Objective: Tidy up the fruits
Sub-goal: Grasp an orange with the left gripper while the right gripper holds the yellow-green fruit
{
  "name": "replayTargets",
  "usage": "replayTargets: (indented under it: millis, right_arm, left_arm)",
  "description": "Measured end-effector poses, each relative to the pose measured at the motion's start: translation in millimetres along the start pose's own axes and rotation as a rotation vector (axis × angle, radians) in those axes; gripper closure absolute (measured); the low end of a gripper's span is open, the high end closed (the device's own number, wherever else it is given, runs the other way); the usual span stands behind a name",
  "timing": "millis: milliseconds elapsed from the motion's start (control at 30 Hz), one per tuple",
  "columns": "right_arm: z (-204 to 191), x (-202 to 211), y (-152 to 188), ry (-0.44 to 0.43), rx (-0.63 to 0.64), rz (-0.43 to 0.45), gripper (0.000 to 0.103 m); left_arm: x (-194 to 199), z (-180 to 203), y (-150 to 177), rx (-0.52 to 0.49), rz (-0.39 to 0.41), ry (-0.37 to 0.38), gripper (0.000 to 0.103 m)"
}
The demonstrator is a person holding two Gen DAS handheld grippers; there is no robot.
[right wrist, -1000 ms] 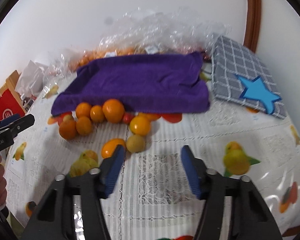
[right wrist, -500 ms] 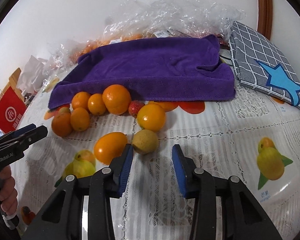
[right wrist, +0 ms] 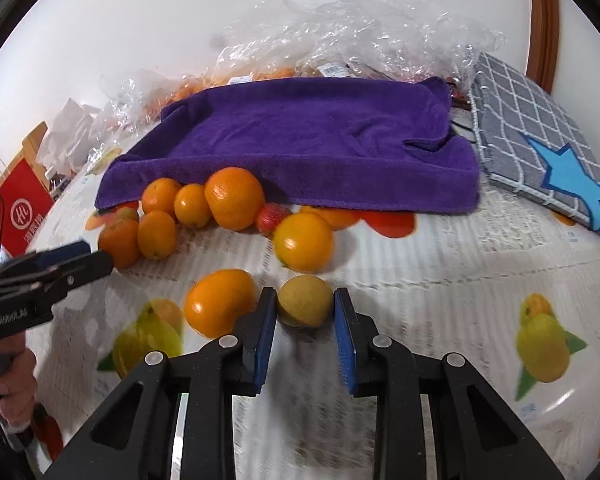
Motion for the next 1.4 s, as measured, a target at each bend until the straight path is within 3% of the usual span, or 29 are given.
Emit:
replayTargets:
  millis: [100, 267, 533, 633, 700, 767, 1200, 1400]
  right_arm:
    - [12.7, 3.5, 6.6, 0.022, 0.007, -0.001, 0.074]
    - [28.6, 5.1, 10.4, -0.015, -0.008, -0.006, 0.074]
    - [27.4, 2.9, 9.3, -0.029, 0.000, -0.007, 0.072]
    - [27.6, 2.8, 9.3, -0.027, -0.001, -0.003, 0.072]
    - [27.9, 3.2, 9.3, -0.026, -0.005, 0.000, 0.073]
    - [28.1, 3.5, 9.4, -0.036, -0.003, 0.000, 0.074]
    - [23.7, 10.0, 10.3, -0.101, 0.016, 0.025, 0.074]
    - [23.9, 8.9, 10.8, -0.090, 0.009, 0.016, 0.074]
  left_arm:
    - [-7.2, 5.6, -4.4, 0.000, -0.013, 0.008, 0.040]
    - [-11.0, 10.1, -8.3, -0.005, 0.015, 0.005, 0.039]
    - [-13.2, 10.4, -8.8, -0.009, 0.016, 0.014, 0.037]
    - [-12.1, 9.3, -8.7, -0.008, 0.019, 0.029, 0.041]
    - [-10.9, 8.4, -7.8, -0.001, 0.024, 0.056, 0.055]
    - [-10.4, 5.7, -7.3, 0.014, 0.028, 0.065, 0.062]
    - [3.0, 4.3, -5.5, 0.045, 0.095, 0.086, 0.064]
    - [-0.6, 5.8, -3.9, 0.047, 0.069, 0.103, 0.063]
Point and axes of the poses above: each gripper's, at about its wrist camera, not at the fingertips, and x roughly against the way its jaws point, z to its right, y to its underside, the point moved 6 cm from there along -x, roughly the way its jaws point, and after that the axes turned 12 degrees about -z, right-handed, at the moved point
